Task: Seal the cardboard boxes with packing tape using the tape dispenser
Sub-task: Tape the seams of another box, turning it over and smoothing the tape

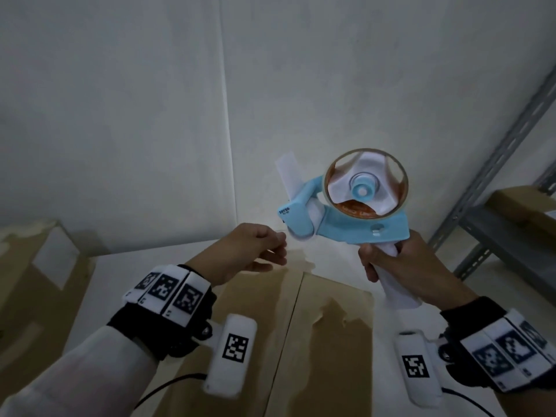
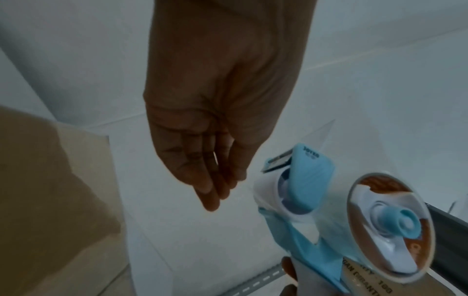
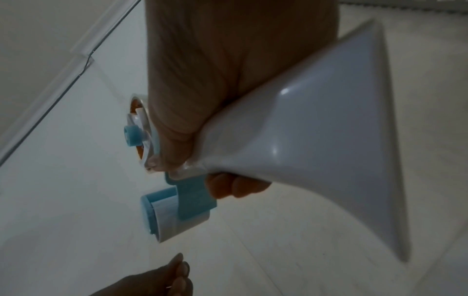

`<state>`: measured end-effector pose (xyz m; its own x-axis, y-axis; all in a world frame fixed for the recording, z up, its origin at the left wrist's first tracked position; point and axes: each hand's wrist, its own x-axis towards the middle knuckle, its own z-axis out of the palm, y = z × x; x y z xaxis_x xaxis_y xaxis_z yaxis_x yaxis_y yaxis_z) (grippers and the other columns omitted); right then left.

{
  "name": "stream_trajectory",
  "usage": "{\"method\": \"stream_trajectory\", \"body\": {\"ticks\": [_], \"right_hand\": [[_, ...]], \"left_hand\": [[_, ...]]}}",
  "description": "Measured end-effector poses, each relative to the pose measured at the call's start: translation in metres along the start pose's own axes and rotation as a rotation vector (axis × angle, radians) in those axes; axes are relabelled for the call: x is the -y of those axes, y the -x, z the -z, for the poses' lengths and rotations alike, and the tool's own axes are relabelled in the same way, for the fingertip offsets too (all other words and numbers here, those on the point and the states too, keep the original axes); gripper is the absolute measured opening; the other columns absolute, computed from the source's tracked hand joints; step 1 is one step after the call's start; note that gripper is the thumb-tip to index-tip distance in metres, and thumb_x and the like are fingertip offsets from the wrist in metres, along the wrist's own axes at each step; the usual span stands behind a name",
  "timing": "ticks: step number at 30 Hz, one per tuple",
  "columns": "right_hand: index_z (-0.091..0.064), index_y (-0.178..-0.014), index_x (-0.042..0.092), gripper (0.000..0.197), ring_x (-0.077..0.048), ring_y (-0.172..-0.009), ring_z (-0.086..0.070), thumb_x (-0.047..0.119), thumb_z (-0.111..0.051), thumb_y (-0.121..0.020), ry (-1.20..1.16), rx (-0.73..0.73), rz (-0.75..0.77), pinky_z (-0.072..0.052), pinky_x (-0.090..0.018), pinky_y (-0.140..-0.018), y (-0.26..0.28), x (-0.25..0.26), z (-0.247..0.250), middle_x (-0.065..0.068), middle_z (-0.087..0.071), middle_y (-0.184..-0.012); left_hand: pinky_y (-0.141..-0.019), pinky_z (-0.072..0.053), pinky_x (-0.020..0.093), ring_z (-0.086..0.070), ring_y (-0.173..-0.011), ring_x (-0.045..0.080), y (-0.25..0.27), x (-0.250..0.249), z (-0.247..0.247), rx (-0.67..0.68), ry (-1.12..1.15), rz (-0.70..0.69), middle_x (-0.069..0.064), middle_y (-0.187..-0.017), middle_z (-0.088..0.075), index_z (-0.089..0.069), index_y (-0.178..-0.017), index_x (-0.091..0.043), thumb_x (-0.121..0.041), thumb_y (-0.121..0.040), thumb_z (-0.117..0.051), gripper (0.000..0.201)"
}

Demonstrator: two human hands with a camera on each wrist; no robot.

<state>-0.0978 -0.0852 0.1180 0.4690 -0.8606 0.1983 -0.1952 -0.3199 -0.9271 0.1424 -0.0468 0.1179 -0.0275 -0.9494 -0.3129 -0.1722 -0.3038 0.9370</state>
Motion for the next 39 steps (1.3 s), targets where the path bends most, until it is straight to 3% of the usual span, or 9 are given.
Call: {"method": "stream_trajectory", "body": {"ticks": [2, 6, 9, 12, 14, 22, 31, 36, 39], "right_hand": [[-0.061, -0.066, 0.022, 0.018, -0.014, -0.046, -0.055, 0.029, -0.064, -0.082, -0.014, 0.012, 0.012, -0.048, -0.023, -0.048, -0.003, -0.002, -0.002, -0.004, -0.060, -0.056], [-0.062, -0.060, 0.029, 0.031, -0.014, -0.046, -0.053, 0.014, -0.060, -0.086, 0.004, 0.018, 0.016, -0.047, -0.026, -0.048, -0.011, -0.007, -0.007, -0.002, -0.060, -0.056], [-0.063, -0.066, 0.033, 0.008, -0.013, -0.048, -0.054, 0.039, -0.063, -0.071, 0.009, 0.024, 0.018, -0.048, -0.026, -0.050, -0.015, -0.007, -0.011, -0.003, -0.062, -0.060], [-0.064, -0.068, 0.040, 0.011, -0.009, -0.047, -0.055, 0.049, -0.065, -0.062, 0.055, 0.045, 0.037, -0.047, -0.022, -0.050, -0.020, -0.011, -0.013, 0.001, -0.064, -0.061], [-0.064, -0.065, 0.041, 0.005, -0.007, -0.047, -0.055, 0.043, -0.068, -0.065, 0.066, 0.065, 0.049, -0.047, -0.017, -0.049, -0.023, -0.011, -0.015, 0.006, -0.063, -0.056], [-0.060, -0.072, 0.026, 0.026, 0.000, -0.051, -0.060, 0.002, -0.072, -0.073, 0.120, 0.088, 0.051, -0.049, -0.012, -0.049, -0.035, -0.016, -0.021, 0.021, -0.066, -0.057], [-0.057, -0.073, 0.029, 0.033, 0.013, -0.059, -0.060, 0.000, -0.072, -0.071, 0.208, 0.115, 0.070, -0.043, -0.003, -0.052, -0.045, -0.013, -0.025, 0.035, -0.062, -0.057], [-0.057, -0.079, 0.030, 0.033, 0.013, -0.067, -0.061, 0.005, -0.075, -0.069, 0.213, 0.137, 0.041, -0.044, -0.003, -0.056, -0.047, -0.019, -0.024, 0.036, -0.064, -0.067], [-0.059, -0.082, 0.028, 0.029, 0.012, -0.069, -0.062, 0.009, -0.076, -0.070, 0.216, 0.133, 0.030, -0.046, -0.004, -0.058, -0.048, -0.024, -0.024, 0.034, -0.066, -0.071]], "left_hand": [[-0.053, -0.052, 0.014, -0.066, -0.060, 0.001, -0.004, -0.002, 0.005, -0.011, 0.060, 0.011, 0.001, -0.076, -0.064, -0.058, -0.077, -0.010, -0.021, -0.093, -0.050, 0.022], [-0.055, -0.055, 0.016, -0.065, -0.055, 0.004, -0.009, -0.004, 0.011, -0.017, 0.113, 0.088, 0.004, -0.072, -0.062, -0.058, -0.077, -0.007, -0.017, -0.092, -0.053, 0.019], [-0.053, -0.055, 0.016, -0.064, -0.051, 0.005, -0.013, -0.003, 0.014, -0.038, 0.164, 0.109, 0.005, -0.071, -0.060, -0.059, -0.076, -0.005, -0.012, -0.089, -0.055, 0.015], [-0.049, -0.053, 0.016, -0.063, -0.047, 0.005, -0.018, -0.002, 0.018, -0.062, 0.208, 0.149, 0.008, -0.072, -0.059, -0.058, -0.081, -0.003, -0.007, -0.090, -0.054, 0.010], [-0.048, -0.053, 0.016, -0.062, -0.046, 0.005, -0.021, 0.000, 0.021, -0.053, 0.202, 0.173, 0.008, -0.071, -0.058, -0.058, -0.083, -0.002, -0.005, -0.090, -0.052, 0.009], [-0.046, -0.051, 0.014, -0.058, -0.041, 0.004, -0.028, 0.004, 0.033, -0.036, 0.179, 0.217, 0.004, -0.059, -0.058, -0.058, -0.075, -0.003, 0.001, -0.090, -0.050, 0.018], [-0.046, -0.050, 0.014, -0.058, -0.048, 0.007, -0.039, 0.010, 0.051, -0.080, 0.169, 0.254, -0.002, -0.044, -0.059, -0.058, -0.071, -0.004, 0.002, -0.089, -0.050, 0.020], [-0.044, -0.051, 0.015, -0.058, -0.045, 0.008, -0.044, 0.016, 0.051, -0.122, 0.200, 0.221, 0.004, -0.055, -0.060, -0.056, -0.074, -0.005, 0.004, -0.088, -0.051, 0.018], [-0.045, -0.051, 0.014, -0.059, -0.046, 0.008, -0.050, 0.017, 0.049, -0.138, 0.149, 0.215, 0.001, -0.048, -0.061, -0.058, -0.072, -0.003, 0.003, -0.088, -0.053, 0.018]]}}
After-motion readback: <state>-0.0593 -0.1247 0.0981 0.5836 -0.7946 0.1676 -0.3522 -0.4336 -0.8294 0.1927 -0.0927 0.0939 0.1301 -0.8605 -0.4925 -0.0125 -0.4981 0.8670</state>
